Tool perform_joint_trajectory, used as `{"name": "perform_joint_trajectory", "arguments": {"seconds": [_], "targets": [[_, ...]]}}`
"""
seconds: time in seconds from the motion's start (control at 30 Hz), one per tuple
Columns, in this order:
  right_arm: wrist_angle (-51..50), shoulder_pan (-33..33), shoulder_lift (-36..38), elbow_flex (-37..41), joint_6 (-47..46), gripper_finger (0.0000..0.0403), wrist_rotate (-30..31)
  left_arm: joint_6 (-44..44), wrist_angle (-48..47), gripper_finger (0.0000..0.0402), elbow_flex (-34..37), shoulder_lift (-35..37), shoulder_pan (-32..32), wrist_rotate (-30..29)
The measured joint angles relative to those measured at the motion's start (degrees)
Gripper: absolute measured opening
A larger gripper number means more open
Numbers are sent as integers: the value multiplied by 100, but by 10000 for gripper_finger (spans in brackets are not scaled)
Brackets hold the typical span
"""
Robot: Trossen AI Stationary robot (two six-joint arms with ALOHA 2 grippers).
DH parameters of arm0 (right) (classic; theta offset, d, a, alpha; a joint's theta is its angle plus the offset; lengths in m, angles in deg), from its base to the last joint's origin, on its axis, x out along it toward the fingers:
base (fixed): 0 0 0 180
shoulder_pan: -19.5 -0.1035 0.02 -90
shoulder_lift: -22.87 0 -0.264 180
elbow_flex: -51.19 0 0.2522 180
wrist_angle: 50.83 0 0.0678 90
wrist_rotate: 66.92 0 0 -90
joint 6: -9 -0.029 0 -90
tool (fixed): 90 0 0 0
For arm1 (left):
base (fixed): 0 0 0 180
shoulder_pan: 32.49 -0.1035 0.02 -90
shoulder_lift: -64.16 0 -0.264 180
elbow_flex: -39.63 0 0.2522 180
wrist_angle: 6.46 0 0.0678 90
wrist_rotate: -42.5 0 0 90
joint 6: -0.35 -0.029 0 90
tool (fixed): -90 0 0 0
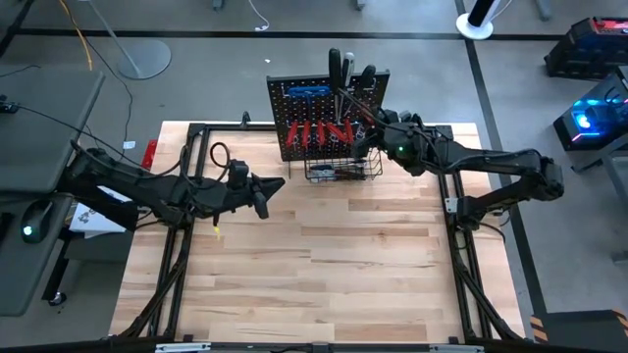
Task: Hang tools onto peg board
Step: Hang the red allen wrench on the pegboard
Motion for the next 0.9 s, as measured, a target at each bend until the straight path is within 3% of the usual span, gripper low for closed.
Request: {"name": "perform_joint_trajectory", "arguments": {"seconds": [0.23, 0.9], "targets": [[-542, 156, -93, 62, -86, 3, -83, 12, -15, 35, 0, -1, 0, 13], [-404, 334, -68, 31, 16, 1, -258, 273, 69, 35, -7, 15, -2, 168]]}}
